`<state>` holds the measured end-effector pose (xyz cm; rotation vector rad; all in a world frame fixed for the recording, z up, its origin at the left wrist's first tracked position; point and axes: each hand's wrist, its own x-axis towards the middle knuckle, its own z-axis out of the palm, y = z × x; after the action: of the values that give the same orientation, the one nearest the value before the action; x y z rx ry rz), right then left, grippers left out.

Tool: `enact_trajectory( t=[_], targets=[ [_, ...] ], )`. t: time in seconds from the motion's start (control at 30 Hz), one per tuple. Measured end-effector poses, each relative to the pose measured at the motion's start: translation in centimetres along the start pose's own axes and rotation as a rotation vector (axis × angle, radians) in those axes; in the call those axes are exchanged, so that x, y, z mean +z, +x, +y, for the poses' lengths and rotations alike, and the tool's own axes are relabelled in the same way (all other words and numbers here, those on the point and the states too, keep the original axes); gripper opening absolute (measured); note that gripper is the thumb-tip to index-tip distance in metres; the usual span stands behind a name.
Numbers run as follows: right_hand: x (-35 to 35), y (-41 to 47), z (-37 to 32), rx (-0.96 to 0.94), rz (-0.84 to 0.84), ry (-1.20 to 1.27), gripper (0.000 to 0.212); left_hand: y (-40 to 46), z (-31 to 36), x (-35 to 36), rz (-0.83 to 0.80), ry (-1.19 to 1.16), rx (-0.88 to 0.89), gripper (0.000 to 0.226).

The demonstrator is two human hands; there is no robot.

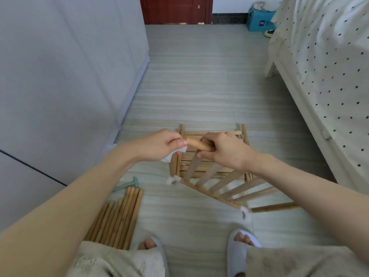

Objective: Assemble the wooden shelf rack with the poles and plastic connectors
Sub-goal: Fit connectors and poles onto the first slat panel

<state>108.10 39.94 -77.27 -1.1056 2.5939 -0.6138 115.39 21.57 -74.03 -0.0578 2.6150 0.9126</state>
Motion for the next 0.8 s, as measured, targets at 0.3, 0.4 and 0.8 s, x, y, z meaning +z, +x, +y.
enact_trajectory(
  t=[0.3,0.4,0.8],
  targets=[
    [2.8,1.1,-0.7,-0.057,-0.089,0.084,0.010,-0.2,-3.4,1.7,0.065,-0.065,-0.057,0.045],
    [3.8,1.5,-1.7,-0.091,-0.116,0.067,0.031,-0.2,-5.0,2.9,0.192,-0.081,-0.092,0.048],
    [6.1,1.8,-2.6,0.033,-0.397,0.370,0.008,1.7,-6.9,6.2,0.509,-0.319,-0.330,0.043]
  ],
)
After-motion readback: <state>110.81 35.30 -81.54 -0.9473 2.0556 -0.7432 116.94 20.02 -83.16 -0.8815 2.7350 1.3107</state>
